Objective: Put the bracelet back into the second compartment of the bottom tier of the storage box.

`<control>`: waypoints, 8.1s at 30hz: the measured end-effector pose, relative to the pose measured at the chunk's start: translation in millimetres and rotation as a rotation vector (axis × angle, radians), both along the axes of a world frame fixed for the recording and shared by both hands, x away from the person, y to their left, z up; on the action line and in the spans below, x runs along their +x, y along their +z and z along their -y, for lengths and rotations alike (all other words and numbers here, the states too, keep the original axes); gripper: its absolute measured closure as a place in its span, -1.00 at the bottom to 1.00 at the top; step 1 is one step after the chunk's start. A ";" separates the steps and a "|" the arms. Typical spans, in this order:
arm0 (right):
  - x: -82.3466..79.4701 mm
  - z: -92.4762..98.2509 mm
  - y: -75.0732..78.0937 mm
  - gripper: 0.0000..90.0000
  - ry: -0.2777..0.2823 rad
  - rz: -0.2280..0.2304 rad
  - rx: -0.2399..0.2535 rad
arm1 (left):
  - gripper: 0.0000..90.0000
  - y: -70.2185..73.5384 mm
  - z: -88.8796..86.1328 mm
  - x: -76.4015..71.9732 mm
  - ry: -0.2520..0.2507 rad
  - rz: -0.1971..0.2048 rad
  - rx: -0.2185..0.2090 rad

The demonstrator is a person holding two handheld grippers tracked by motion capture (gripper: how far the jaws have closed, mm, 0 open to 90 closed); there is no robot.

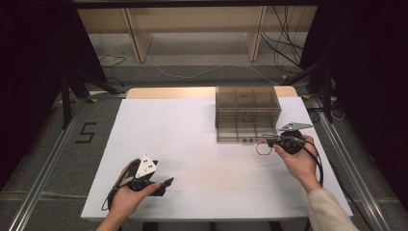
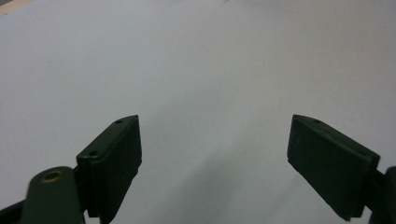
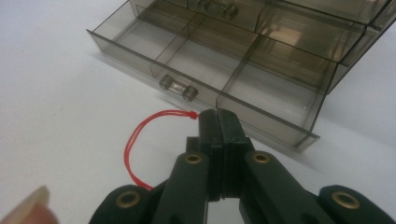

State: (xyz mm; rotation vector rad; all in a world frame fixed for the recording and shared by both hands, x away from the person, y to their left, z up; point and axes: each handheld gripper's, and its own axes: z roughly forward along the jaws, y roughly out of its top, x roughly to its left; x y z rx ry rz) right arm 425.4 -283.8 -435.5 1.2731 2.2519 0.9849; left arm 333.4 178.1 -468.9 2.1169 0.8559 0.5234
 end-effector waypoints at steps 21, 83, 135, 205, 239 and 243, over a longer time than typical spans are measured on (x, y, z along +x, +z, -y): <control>10.6 -5.7 2.5 1.00 -0.001 0.005 -0.005 | -0.61 -0.2 0.7 -0.2 -0.003 -0.002 0.001; 40.3 -23.2 7.9 1.00 -0.005 0.018 -0.005 | -0.62 0.4 1.7 -0.9 0.000 0.008 -0.003; 64.3 -33.0 0.8 1.00 -0.020 0.006 -0.024 | -0.62 0.0 2.0 -1.3 -0.008 0.005 -0.002; 90.9 -49.3 -24.3 1.00 -0.033 -0.031 -0.080 | -0.62 -0.5 2.0 -1.0 -0.014 0.001 -0.004; 90.9 -50.2 -29.4 0.83 -0.009 -0.055 -0.081 | -0.62 -1.1 2.5 -0.6 -0.015 -0.002 -0.004; 89.0 -48.3 -26.2 0.73 -0.012 -0.043 -0.075 | -0.62 -1.3 2.7 -0.5 -0.015 -0.003 -0.004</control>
